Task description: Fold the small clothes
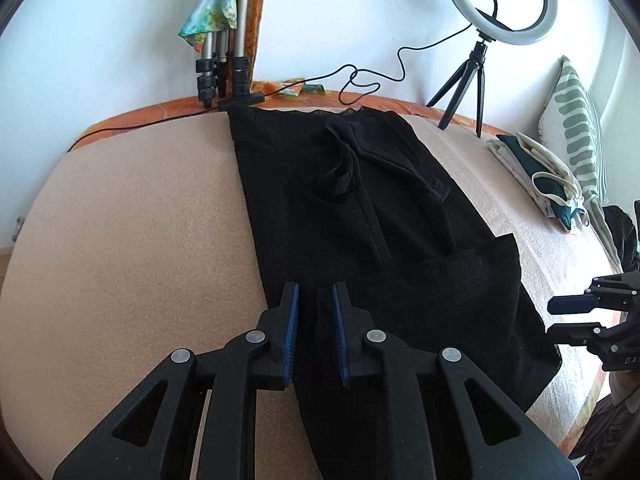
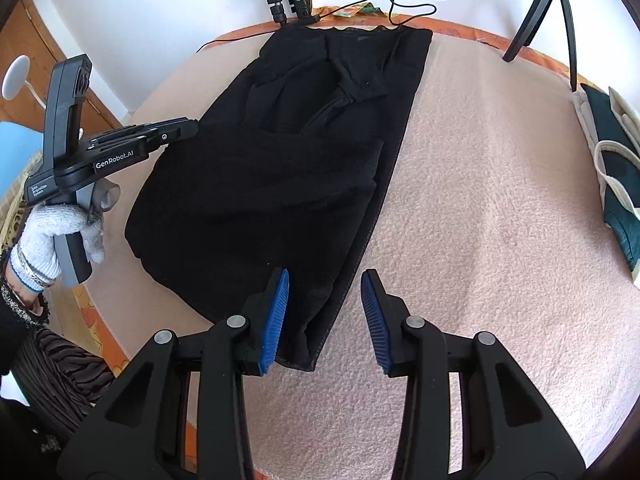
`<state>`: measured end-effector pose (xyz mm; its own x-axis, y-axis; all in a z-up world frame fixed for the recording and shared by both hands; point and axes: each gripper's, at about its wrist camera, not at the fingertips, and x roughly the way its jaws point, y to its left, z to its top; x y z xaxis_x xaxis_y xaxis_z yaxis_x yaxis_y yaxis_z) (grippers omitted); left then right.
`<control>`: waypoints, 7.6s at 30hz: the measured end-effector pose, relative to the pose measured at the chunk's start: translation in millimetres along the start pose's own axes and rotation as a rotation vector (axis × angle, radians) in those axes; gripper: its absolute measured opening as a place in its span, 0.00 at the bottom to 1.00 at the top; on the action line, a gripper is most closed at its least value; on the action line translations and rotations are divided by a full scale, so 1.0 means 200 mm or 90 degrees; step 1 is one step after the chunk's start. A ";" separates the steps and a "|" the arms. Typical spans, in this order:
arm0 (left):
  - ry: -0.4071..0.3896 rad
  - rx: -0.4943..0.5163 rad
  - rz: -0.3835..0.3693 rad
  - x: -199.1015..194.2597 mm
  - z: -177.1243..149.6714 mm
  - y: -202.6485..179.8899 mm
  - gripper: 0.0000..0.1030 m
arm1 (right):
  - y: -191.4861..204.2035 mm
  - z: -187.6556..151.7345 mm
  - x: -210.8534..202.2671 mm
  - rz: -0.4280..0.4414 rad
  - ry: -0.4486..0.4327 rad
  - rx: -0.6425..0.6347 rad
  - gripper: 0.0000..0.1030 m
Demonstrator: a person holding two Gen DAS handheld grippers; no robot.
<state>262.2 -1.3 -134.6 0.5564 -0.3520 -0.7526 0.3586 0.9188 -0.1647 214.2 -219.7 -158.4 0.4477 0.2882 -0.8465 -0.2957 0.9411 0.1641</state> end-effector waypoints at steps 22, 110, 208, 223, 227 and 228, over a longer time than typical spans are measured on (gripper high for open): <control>-0.001 -0.066 -0.064 0.21 0.48 0.32 0.47 | -0.47 0.75 0.14 0.039 -0.099 0.061 0.49; 0.025 0.145 -0.119 -0.45 -0.44 0.03 0.06 | 0.17 -0.21 -0.27 0.029 -0.111 -0.166 0.18; -0.092 -0.102 -0.051 -0.64 -0.09 -0.06 0.64 | -0.09 0.02 -0.44 0.022 -0.192 0.065 0.61; -0.129 0.035 0.043 -0.80 -0.31 -0.32 0.81 | 0.05 -0.25 -0.57 -0.062 -0.229 0.030 0.83; -0.120 0.028 0.051 -0.80 -0.35 -0.32 0.83 | 0.06 -0.31 -0.57 -0.070 -0.233 0.037 0.89; -0.110 0.027 0.063 -0.79 -0.36 -0.32 0.83 | 0.07 -0.31 -0.57 -0.076 -0.234 0.037 0.89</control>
<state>97.1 7.8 -51.7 0.7096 -0.2896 -0.6423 0.3255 0.9433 -0.0657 106.2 -250.4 -91.4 0.7515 0.2102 -0.6253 -0.1797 0.9773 0.1125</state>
